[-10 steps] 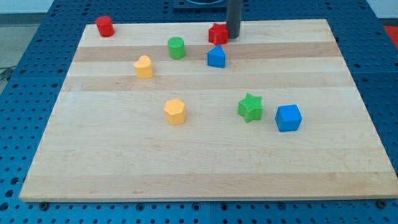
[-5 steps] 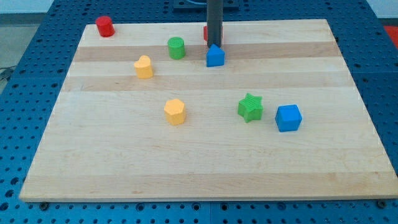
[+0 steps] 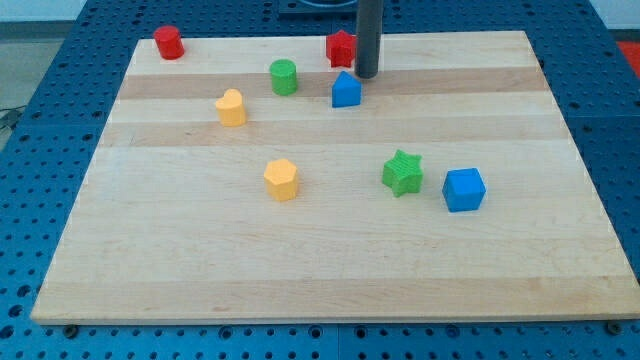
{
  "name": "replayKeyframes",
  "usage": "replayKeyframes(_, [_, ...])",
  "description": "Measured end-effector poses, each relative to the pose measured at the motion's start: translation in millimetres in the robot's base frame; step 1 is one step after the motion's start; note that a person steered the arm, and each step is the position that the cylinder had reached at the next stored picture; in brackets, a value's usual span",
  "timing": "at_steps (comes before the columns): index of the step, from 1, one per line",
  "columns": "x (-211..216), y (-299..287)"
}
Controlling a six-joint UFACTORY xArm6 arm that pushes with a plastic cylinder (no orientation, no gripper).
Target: Push the red star to the center top of the board
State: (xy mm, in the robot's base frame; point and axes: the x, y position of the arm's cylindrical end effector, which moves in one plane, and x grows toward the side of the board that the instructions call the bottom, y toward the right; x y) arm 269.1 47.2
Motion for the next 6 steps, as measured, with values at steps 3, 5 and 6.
replayKeyframes(3, [-13,-42])
replayKeyframes(5, [-14,-42])
replayKeyframes(6, [-33,-42])
